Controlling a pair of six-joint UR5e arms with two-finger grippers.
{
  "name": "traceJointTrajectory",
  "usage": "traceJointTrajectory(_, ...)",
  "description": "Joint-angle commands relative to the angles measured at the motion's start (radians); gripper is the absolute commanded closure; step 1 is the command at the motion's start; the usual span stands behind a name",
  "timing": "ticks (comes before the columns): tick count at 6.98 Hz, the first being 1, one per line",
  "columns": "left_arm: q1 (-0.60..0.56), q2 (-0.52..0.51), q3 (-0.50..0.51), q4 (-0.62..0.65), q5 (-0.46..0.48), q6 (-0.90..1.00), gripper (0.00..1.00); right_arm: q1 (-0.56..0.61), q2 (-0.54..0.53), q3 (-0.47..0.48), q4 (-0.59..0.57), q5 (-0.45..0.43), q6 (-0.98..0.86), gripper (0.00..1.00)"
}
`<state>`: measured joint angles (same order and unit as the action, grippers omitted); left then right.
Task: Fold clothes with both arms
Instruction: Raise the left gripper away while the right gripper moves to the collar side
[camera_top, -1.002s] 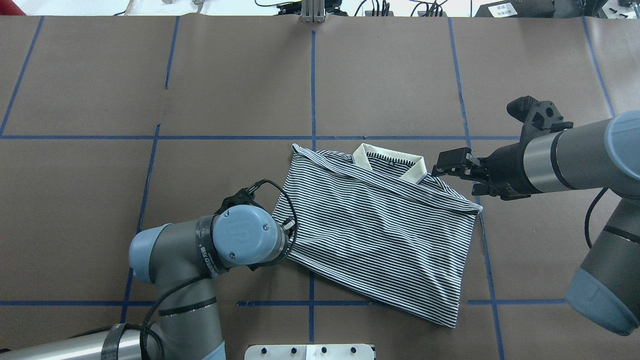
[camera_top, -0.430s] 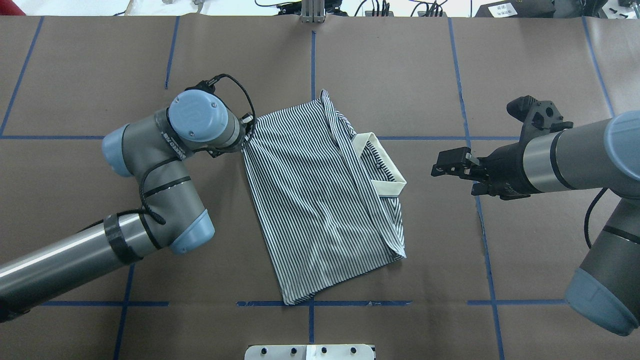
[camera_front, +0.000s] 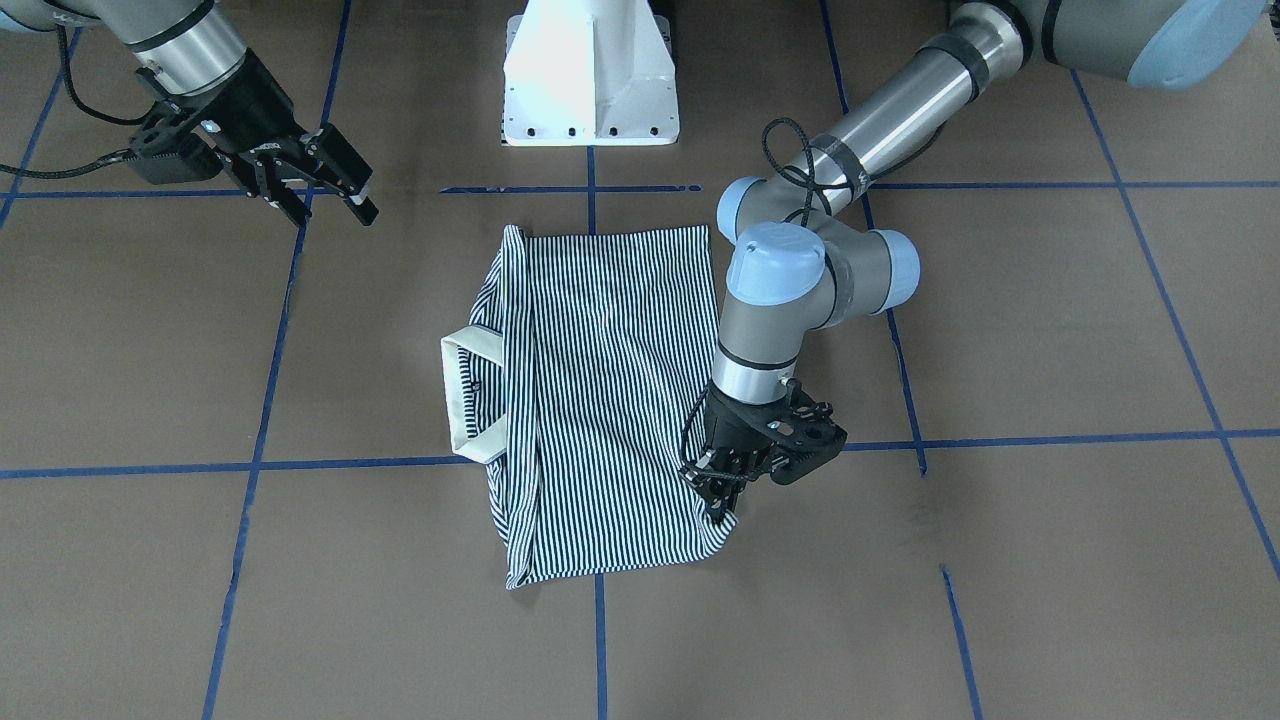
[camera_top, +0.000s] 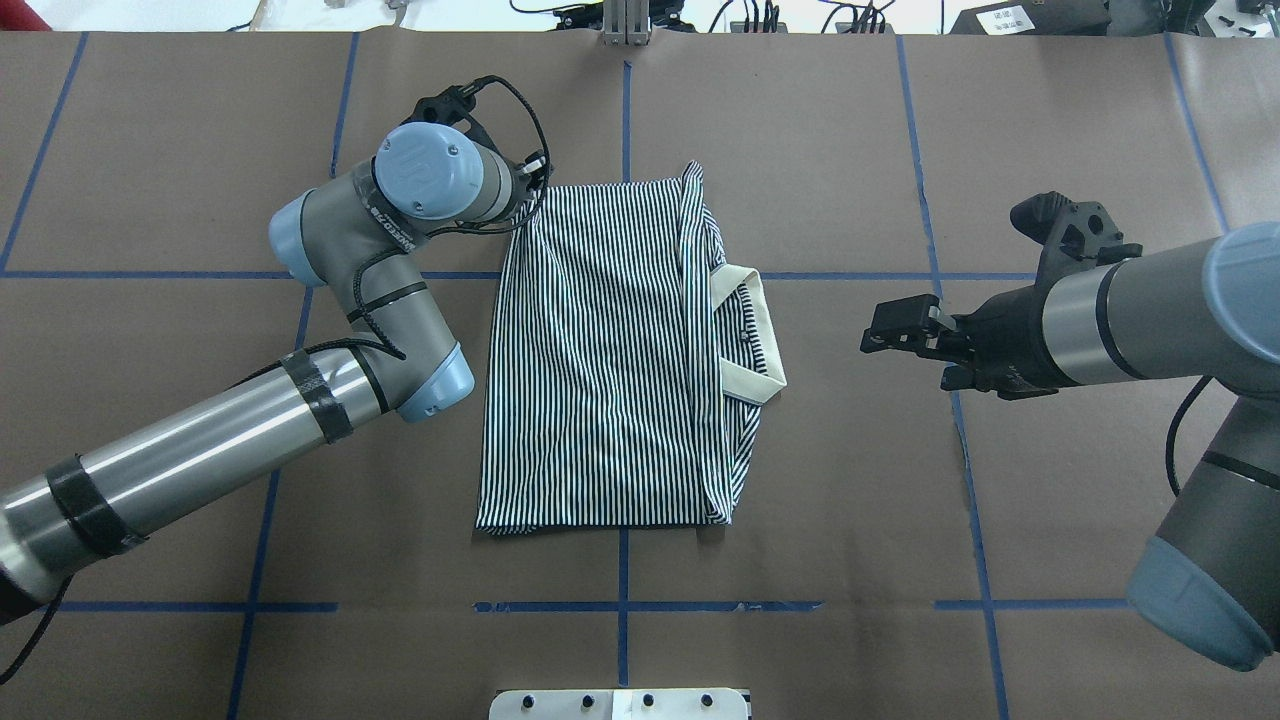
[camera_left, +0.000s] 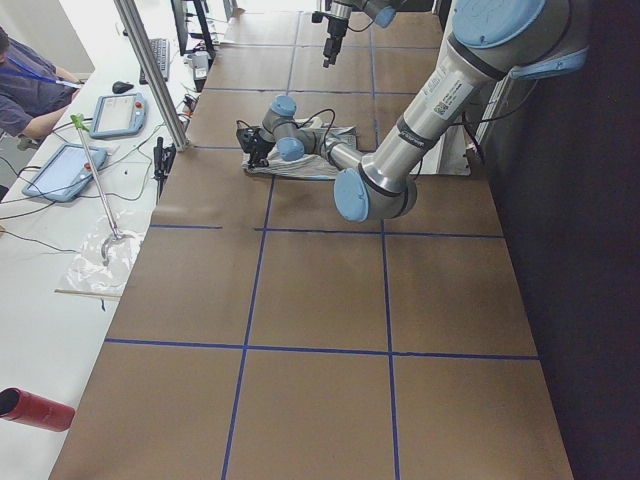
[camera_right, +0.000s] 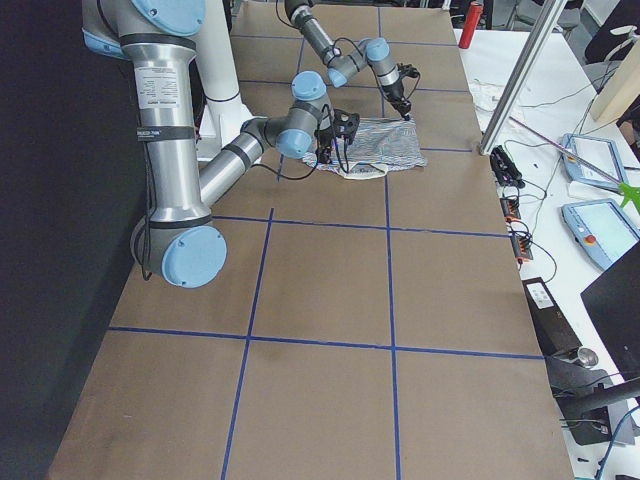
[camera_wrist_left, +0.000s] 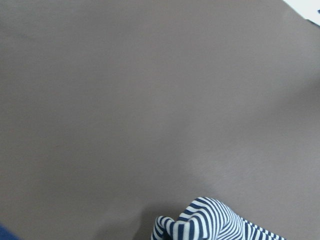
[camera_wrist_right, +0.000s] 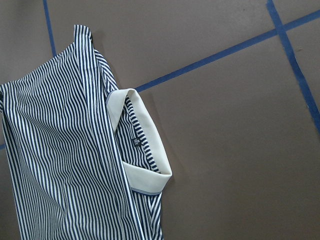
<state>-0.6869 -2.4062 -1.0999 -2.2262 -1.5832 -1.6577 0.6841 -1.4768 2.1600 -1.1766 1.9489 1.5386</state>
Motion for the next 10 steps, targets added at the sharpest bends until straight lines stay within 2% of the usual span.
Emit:
traceJointTrajectory(1,-0.032,-0.016,0.031,-0.033,0.035,0.158,0.00,-0.005,0.012,-0.012,0.000,-0.010,0.000,0.00)
traceJointTrajectory(2,-0.077,-0.014,0.022,-0.023,0.020,0.258,0.00,-0.008,0.060,-0.041,-0.008,-0.010,-0.005,0.00)
traceJointTrajectory(3,-0.098,-0.007,-0.004,-0.006,-0.085,0.304,0.00,-0.032,0.094,-0.078,-0.040,-0.022,-0.014,0.00)
traceJointTrajectory(4,-0.115,0.013,-0.079,0.079,-0.188,0.317,0.00,-0.070,0.166,-0.113,-0.122,-0.077,-0.056,0.00)
traceJointTrajectory(6,-0.115,0.170,-0.455,0.320,-0.198,0.415,0.00,-0.162,0.367,-0.191,-0.394,-0.206,-0.161,0.00)
traceJointTrajectory(7,-0.112,0.235,-0.598,0.394,-0.201,0.417,0.00,-0.223,0.450,-0.277,-0.444,-0.278,-0.169,0.00)
traceJointTrajectory(8,-0.111,0.242,-0.638,0.430,-0.210,0.417,0.00,-0.263,0.519,-0.358,-0.463,-0.295,-0.170,0.00)
traceJointTrajectory(9,-0.111,0.249,-0.638,0.431,-0.239,0.417,0.00,-0.305,0.559,-0.371,-0.574,-0.295,-0.176,0.00)
traceJointTrajectory(10,-0.111,0.249,-0.640,0.431,-0.245,0.417,0.00,-0.342,0.560,-0.373,-0.595,-0.292,-0.181,0.00)
